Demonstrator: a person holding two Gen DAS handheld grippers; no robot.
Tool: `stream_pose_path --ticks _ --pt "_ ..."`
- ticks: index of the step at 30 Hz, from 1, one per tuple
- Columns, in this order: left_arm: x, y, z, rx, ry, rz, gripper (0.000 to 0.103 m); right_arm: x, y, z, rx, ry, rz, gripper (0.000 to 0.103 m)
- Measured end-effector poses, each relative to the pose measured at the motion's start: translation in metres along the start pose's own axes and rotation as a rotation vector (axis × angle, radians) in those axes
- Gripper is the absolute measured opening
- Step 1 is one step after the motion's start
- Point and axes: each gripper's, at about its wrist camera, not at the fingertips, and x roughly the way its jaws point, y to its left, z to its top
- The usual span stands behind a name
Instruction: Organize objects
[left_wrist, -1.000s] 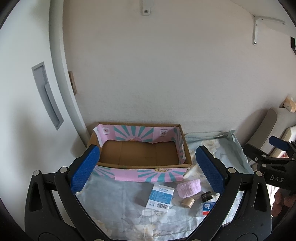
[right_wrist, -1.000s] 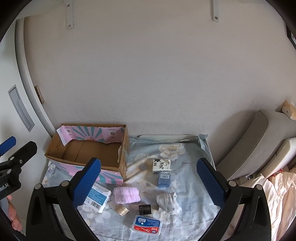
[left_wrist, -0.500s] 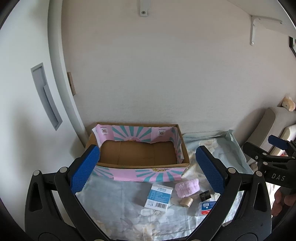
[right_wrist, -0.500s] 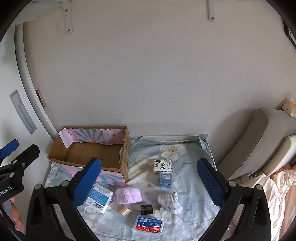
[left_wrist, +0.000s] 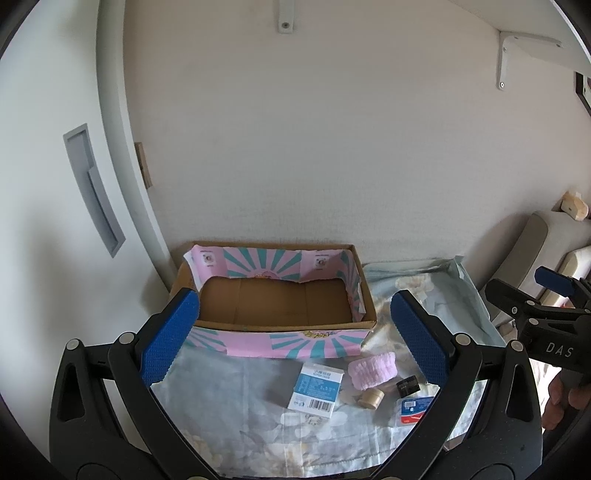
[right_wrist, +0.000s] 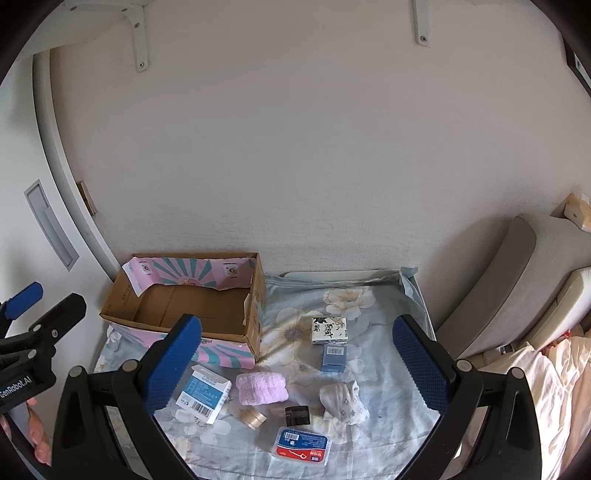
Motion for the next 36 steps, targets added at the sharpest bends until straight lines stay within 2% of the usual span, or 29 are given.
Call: stream_pose_path --ticks 17,23,29,32,36 --pt "-0.003 -0.002 -0.003 0.169 0.010 -0.182 0.103 -0.009 -0.001 0.000 -0.016 0.012 -0.003 0.103" --pt "-0.001 0.009 -0.001 0.240 0.005 -0.245 0.103 -0.010 -0.016 0.010 -0.038 0.035 -0.005 0.103" --pt "0.021 0.019 -0.017 0.249 0.068 -0.213 0.103 0.006 -0.038 0.018 -0.035 0.081 -0.013 0.103" --pt "0.038 0.019 -0.038 0.246 0.125 -0.209 0.103 0.022 -0.053 0.016 -0.026 0.127 -0.002 0.103" --pt "0.066 0.012 -0.075 0.258 0.200 -0.165 0.103 0.051 -0.072 0.003 -0.035 0.203 0.011 0.103"
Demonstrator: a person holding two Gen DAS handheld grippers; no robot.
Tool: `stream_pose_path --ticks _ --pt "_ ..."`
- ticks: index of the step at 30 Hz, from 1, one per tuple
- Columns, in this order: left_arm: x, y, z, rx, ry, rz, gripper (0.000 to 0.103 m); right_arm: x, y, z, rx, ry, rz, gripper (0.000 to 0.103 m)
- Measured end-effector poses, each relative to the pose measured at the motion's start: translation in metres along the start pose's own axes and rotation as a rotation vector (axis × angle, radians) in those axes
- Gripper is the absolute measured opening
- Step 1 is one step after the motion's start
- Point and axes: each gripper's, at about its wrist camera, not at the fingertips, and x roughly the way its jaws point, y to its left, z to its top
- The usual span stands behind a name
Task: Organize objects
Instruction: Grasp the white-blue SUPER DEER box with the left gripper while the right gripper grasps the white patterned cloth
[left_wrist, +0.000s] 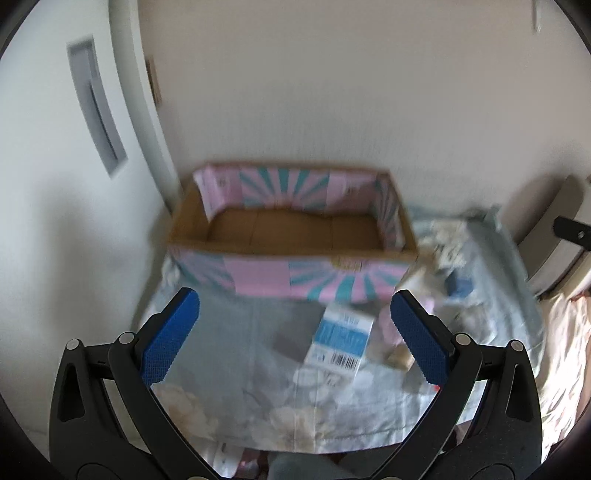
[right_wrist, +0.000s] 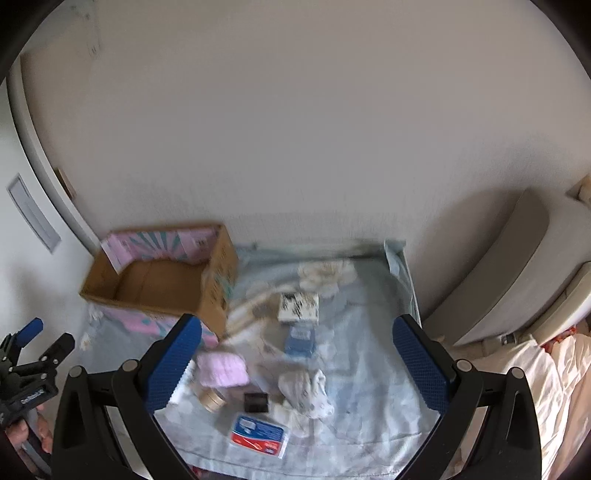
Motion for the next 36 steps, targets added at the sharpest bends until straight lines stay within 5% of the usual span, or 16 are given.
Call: stream_pose_path --ticks 7,11,25,29,32,36 --pt "0.059 -0.027 -0.044 0.047 0.107 0.024 0.103 0.058 -0.028 -0.033 -0.021 0.170 0.024 0.103" --pt "0.088 -0.038 -0.060 0.074 0.155 0.022 0.103 0.084 -0.032 -0.055 -0.053 0.245 0.037 0.094" --pt "0.146 -0.055 -0.072 0.189 0.209 -0.009 0.096 0.147 -0.045 -0.093 -0.041 0.448 0.091 0.087" --pt "0.152 -0.056 -0.071 0.186 0.211 -0.033 0.086 0.159 -0.043 -0.094 -0.040 0.481 0.105 0.075" --pt "0.154 -0.059 -0.071 0.201 0.215 -0.049 0.069 0.166 -0.042 -0.094 -0.030 0.524 0.111 0.062" --pt "0.155 -0.064 -0.071 0.230 0.212 -0.048 0.068 0.171 -0.043 -0.094 -0.014 0.557 0.122 0.047"
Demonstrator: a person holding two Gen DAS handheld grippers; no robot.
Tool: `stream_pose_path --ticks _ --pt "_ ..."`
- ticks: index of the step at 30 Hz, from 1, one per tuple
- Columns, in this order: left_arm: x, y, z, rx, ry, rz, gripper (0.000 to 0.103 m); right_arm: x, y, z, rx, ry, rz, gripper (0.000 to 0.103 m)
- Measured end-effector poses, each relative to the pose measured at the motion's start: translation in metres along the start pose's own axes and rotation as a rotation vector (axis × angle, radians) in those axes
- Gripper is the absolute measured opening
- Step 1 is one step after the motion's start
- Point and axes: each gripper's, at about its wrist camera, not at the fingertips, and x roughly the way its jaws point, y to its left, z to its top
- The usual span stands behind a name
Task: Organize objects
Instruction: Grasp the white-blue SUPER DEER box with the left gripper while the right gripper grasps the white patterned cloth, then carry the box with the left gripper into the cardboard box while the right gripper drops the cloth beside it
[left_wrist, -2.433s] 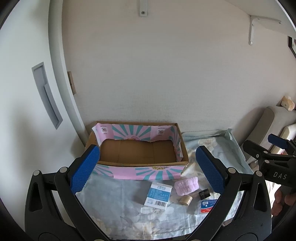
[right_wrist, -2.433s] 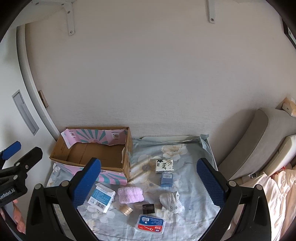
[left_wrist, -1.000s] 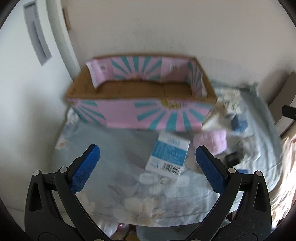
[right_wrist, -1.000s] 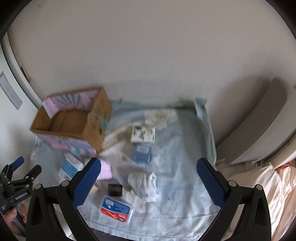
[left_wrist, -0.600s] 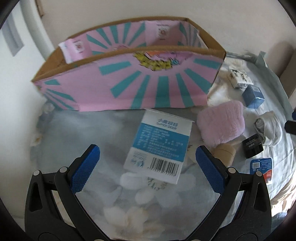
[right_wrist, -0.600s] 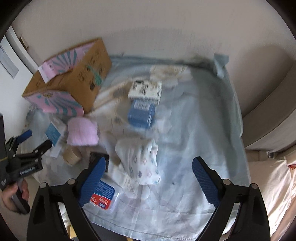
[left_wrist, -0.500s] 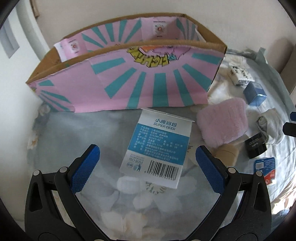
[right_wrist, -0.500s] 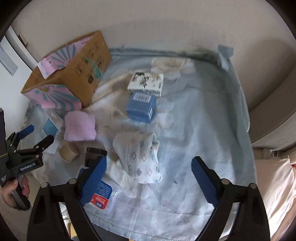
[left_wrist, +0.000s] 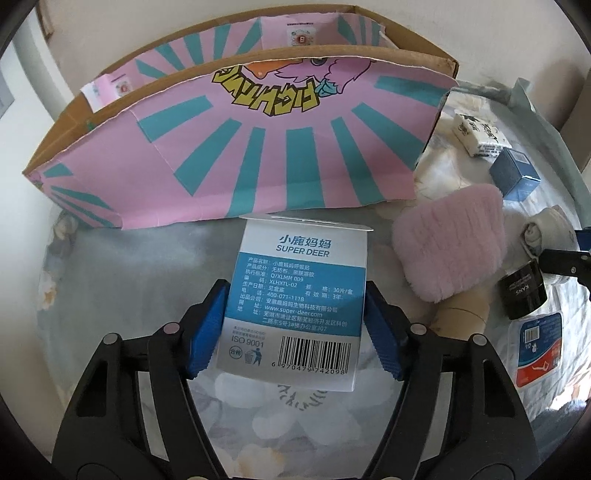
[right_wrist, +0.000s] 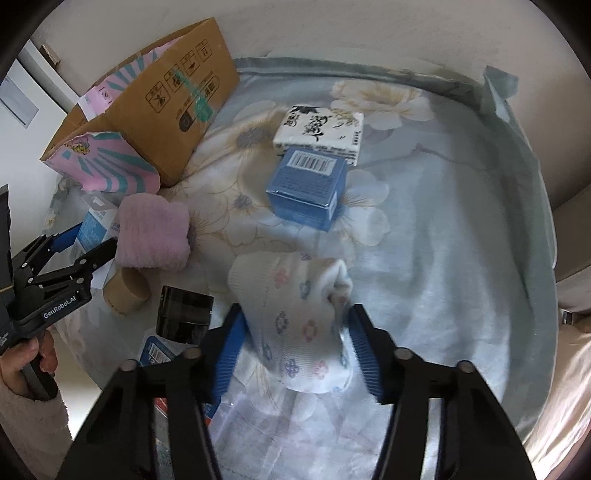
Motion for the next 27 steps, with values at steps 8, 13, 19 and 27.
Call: stream_pose_path --ticks 8,13,19,27 --pt "-0.018 0.008 0.001 -0.024 -0.017 -0.021 0.067 -0.014 -0.011 0.001 0.047 0.013 0.009 0.040" --pt "-0.049 0.011 0.004 -0.038 -0.054 -0.030 0.067 -0.038 -0.016 0.005 0.085 0.017 -0.005 0.039" --pt "-0.094 0.018 0.016 -0.036 -0.118 -0.042 0.067 -0.074 -0.002 0.022 0.091 0.000 -0.033 0.039" --pt "-0.142 0.044 0.040 0.007 -0.194 -0.094 0.067 -0.113 0.019 0.054 0.207 0.026 -0.125 0.039"
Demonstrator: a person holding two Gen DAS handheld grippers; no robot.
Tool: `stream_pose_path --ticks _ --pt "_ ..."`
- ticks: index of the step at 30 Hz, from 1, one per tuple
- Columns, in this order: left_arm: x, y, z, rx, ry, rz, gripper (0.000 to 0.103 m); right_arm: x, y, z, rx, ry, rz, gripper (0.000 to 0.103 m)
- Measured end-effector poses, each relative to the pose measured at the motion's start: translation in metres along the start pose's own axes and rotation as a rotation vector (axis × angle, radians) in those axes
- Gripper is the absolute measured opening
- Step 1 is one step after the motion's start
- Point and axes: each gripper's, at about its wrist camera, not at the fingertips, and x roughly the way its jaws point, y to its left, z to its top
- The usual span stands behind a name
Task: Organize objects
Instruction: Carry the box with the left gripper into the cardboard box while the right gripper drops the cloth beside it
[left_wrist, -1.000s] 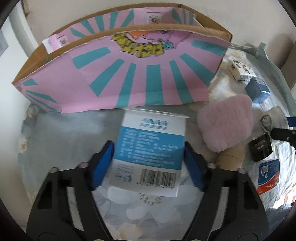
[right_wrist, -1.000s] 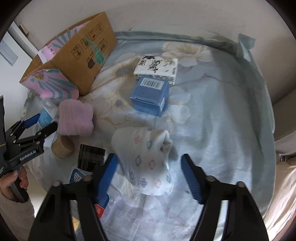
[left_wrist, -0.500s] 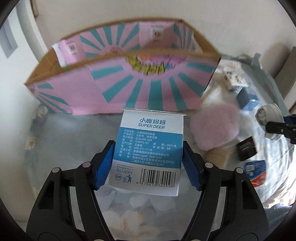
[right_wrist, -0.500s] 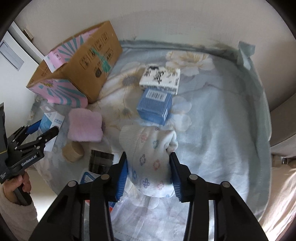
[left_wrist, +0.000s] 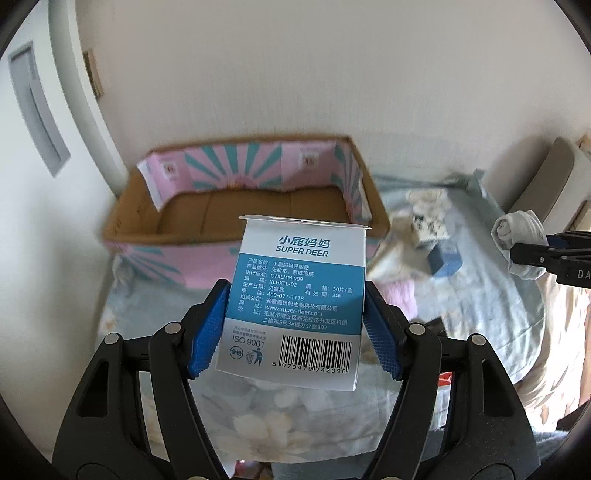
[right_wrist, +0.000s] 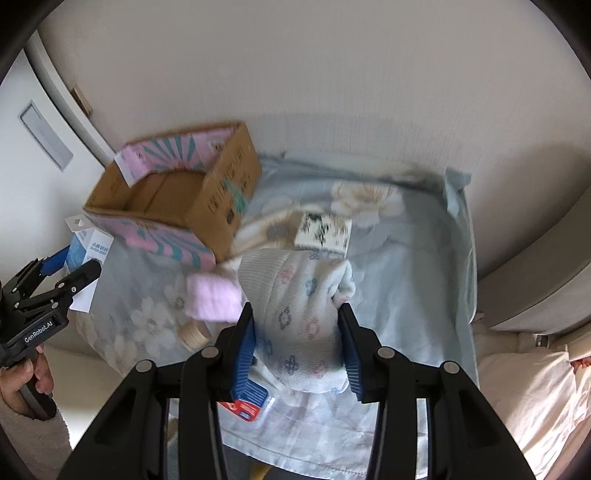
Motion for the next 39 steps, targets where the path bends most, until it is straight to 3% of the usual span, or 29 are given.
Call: stream_pose_path --ticks 3,6,15,16,17,18,22,26,32,39 --pt "-0.011 0.013 0.015 0.016 -0.032 -0.005 0.067 -0.018 0.013 0.010 0.006 -0.034 -0.007 0.039" --pt "-0.017 0.028 0.032 0.024 -0.052 -0.015 0.067 -0.024 0.027 0.023 0.070 -0.003 -0.064 0.039" --pt "-0.015 0.072 0.084 0.080 -0.093 -0.037 0.066 -0.033 0.072 0.077 0.114 -0.027 -0.132 0.039" --pt "-0.012 0.076 0.090 0.084 -0.096 -0.044 0.047 -0.030 0.077 0.084 0.110 -0.029 -0.133 0.039" --pt "-0.009 0.079 0.094 0.087 -0.095 -0.052 0.039 -0.027 0.080 0.090 0.121 -0.020 -0.142 0.039" --pt "-0.004 0.083 0.101 0.090 -0.084 -0.054 0.037 -0.023 0.084 0.095 0.136 -0.009 -0.152 0.039" --pt "0.019 0.093 0.117 0.103 -0.089 -0.076 0.035 0.003 0.098 0.116 0.188 0.033 -0.163 0.039" --pt "0.062 0.099 0.122 0.137 -0.019 -0.100 0.032 0.045 0.105 0.127 0.231 0.085 -0.134 0.039" --pt "0.110 0.108 0.108 0.159 0.070 -0.128 0.031 0.117 0.110 0.118 0.295 0.181 -0.067 0.039" --pt "0.136 0.120 0.100 0.191 0.116 -0.125 0.032 0.163 0.116 0.109 0.323 0.256 -0.081 0.040"
